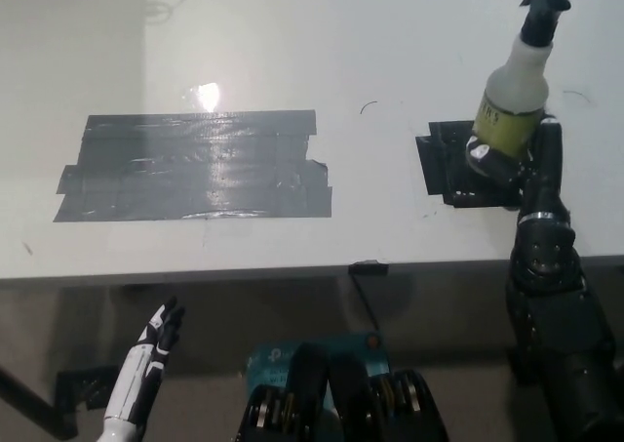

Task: A spray bottle is kept on the black marked spot on the table infront of the robot and the robot extends its right arm to pick it up and hands it to a person

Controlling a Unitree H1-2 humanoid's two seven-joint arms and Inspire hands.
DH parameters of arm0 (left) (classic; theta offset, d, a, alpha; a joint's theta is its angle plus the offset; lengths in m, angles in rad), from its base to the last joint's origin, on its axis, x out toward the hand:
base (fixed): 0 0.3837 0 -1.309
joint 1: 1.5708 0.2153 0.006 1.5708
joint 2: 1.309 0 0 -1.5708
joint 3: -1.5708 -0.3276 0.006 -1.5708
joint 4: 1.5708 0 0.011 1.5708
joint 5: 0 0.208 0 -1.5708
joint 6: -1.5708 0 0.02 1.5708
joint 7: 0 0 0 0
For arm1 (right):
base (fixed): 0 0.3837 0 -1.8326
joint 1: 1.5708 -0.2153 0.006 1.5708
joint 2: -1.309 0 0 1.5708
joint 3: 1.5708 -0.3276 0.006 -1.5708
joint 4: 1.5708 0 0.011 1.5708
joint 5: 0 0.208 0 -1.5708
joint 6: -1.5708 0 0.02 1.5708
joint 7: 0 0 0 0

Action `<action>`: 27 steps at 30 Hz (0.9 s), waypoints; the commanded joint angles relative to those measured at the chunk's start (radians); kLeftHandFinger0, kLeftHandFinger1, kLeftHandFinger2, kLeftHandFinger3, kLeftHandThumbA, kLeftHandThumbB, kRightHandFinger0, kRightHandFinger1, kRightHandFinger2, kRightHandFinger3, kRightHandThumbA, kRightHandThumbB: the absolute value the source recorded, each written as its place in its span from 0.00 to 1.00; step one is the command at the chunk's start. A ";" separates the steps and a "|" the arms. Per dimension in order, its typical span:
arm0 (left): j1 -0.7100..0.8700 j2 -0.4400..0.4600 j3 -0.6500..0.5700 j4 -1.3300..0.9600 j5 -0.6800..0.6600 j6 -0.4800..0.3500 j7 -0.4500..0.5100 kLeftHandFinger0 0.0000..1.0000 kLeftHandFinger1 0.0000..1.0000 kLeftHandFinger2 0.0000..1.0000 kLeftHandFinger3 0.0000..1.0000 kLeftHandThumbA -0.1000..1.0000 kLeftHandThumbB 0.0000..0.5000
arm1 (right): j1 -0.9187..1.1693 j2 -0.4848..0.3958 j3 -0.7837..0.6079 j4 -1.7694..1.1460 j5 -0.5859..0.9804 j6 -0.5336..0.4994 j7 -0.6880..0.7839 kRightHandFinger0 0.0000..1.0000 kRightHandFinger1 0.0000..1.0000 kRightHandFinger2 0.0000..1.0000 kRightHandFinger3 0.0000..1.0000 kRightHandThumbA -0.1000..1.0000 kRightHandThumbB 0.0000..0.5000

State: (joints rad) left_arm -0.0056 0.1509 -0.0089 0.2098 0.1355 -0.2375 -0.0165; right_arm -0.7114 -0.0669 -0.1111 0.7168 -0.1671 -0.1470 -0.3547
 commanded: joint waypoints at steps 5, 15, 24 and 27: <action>-0.014 0.012 -0.002 -0.020 0.009 -0.019 0.002 1.00 1.00 1.00 1.00 1.00 1.00 | -0.030 0.035 0.088 -0.290 -0.079 -0.004 0.003 0.01 0.34 0.73 0.74 0.04 0.34; -0.014 0.011 -0.005 -0.019 0.012 -0.019 0.002 1.00 1.00 1.00 1.00 1.00 1.00 | -0.076 0.080 0.226 -0.339 -0.165 0.058 0.040 0.00 0.35 0.73 0.80 0.00 0.24; -0.019 0.008 -0.004 -0.028 0.018 -0.010 0.006 1.00 1.00 1.00 1.00 1.00 1.00 | -0.165 0.128 0.274 -0.171 -0.169 0.039 0.036 0.00 0.38 0.76 0.85 0.00 0.23; -0.020 0.009 -0.004 -0.026 0.018 -0.013 0.005 1.00 1.00 1.00 1.00 1.00 1.00 | -0.182 0.144 0.274 -0.135 -0.164 0.047 0.037 0.00 0.38 0.77 0.86 0.00 0.22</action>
State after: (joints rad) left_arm -0.0154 0.1511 -0.0107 0.2096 0.1444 -0.2369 -0.0167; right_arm -0.7896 0.0510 0.1557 0.5859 -0.3185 -0.0694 -0.3121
